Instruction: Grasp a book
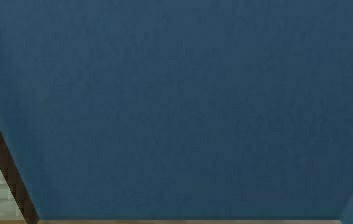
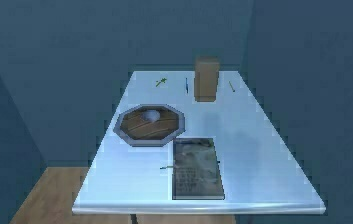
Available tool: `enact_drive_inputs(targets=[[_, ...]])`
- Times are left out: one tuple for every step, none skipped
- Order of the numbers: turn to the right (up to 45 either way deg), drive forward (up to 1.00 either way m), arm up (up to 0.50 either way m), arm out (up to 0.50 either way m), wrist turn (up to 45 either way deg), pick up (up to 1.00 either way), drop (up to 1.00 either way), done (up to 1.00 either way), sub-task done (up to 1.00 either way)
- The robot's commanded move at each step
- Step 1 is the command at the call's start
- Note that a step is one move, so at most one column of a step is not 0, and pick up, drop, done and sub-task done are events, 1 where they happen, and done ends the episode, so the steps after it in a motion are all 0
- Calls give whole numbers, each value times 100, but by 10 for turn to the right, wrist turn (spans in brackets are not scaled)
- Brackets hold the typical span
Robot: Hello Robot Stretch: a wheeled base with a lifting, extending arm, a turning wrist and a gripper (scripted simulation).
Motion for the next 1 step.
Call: enact_drive_inputs(targets=[[0,0,50,0,0,0,0,0,0]])
